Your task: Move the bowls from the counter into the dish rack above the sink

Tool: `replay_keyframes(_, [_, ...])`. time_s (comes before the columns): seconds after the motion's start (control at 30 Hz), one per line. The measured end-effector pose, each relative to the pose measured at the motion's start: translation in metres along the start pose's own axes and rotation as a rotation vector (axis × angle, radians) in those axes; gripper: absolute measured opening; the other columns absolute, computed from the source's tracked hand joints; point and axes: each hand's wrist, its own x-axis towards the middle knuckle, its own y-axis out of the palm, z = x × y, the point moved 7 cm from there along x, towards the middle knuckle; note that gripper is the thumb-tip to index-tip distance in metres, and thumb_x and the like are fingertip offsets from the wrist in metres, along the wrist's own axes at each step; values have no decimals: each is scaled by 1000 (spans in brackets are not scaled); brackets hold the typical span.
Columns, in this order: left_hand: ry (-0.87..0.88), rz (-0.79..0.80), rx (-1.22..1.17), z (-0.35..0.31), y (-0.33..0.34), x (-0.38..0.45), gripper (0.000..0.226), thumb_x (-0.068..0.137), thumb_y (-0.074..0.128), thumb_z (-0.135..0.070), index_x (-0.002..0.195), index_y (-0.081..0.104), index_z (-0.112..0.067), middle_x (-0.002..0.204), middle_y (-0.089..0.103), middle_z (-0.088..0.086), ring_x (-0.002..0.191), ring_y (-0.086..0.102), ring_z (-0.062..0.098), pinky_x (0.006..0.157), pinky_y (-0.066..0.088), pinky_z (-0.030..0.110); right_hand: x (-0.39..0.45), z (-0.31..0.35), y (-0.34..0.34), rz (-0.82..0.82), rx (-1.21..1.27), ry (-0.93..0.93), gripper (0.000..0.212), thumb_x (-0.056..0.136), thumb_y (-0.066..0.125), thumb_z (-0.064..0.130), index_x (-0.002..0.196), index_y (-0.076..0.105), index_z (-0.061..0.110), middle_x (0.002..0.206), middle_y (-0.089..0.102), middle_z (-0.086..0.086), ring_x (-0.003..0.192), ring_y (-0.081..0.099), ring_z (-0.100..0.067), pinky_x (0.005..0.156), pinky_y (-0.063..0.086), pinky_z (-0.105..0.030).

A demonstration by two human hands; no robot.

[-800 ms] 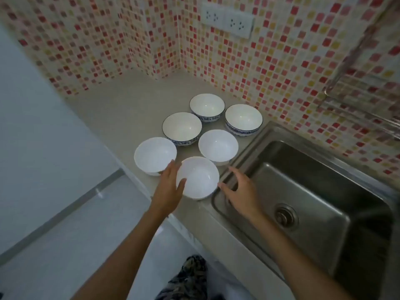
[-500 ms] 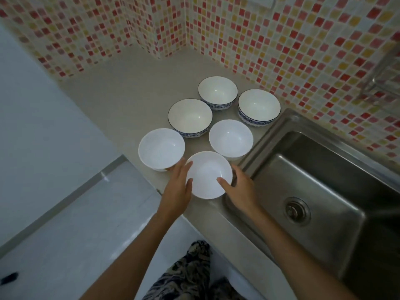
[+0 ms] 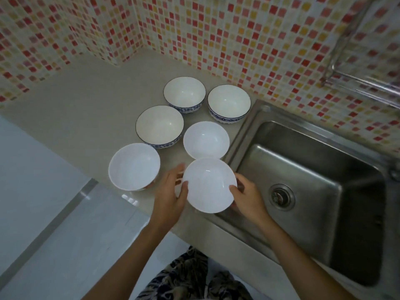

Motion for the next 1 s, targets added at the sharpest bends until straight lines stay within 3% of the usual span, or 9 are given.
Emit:
replay_keyframes(0.07, [-31,69,-78,-12,14,11,40,93,55,-28,132,44,-27,128,55,-10,108,59,8,88,49,20,-4,-1,-19,-69,34,9,32,92,52,6,111,60,31,99,65,19,93,63,-8,69,58,-25])
replay_keyframes(0.17, [-137,255,-270,-38,45,24,44,93,51,-35,135,40,-28,125,55,-13,106,58,4,80,51,11,-10,-5,-50,-179,56,25,31,92,54,8,113,61,30,98,66,19,90,64,-12,76,60,-44])
replay_keyframes(0.3, [-399,507,-478,-61,103,30,40,87,47,-58,122,46,-38,124,55,-14,115,55,13,104,42,36,-24,-11,-94,-300,79,54,30,92,55,11,114,60,30,96,65,16,90,63,-13,78,59,-48])
replay_keyframes(0.4, [-493,562,-564,-85,136,30,72,65,54,-79,118,55,-31,129,58,1,119,56,21,104,45,46,-36,-18,-129,-377,71,54,32,91,56,21,122,60,28,106,67,8,96,64,-19,76,60,-48])
replay_keyframes(0.53, [-494,588,-658,-131,169,26,70,56,55,-83,102,60,-30,120,62,3,109,60,21,102,45,48,-52,-20,-174,-407,153,13,27,94,59,21,119,58,29,106,62,12,91,63,-14,65,61,-32])
replay_keyframes(0.63, [-465,583,-708,-170,186,21,50,76,47,-72,96,58,-28,106,63,-2,102,59,17,101,45,42,-66,-11,-214,-458,199,-16,22,95,58,24,116,61,20,110,64,3,91,63,-11,64,61,-28])
replay_keyframes(0.8, [-331,643,-819,-227,205,19,44,82,37,-62,108,57,-33,123,60,8,103,59,23,94,49,44,-94,34,-295,-655,80,-213,31,90,55,48,113,65,30,107,69,12,98,66,-8,83,58,-35])
replay_keyframes(0.9, [-331,501,-838,-247,201,25,38,89,38,-59,97,57,-27,102,63,-2,89,61,15,85,50,34,-122,79,-345,-890,-27,-414,28,95,55,35,117,66,22,108,68,12,97,62,-1,83,52,-19])
replay_keyframes(1.0, [-254,432,-862,-280,195,34,33,92,40,-52,90,58,-25,93,62,-5,85,61,13,80,49,32,-129,104,-386,-1037,-170,-499,31,97,53,31,124,62,20,121,66,3,110,60,-11,93,51,-28])
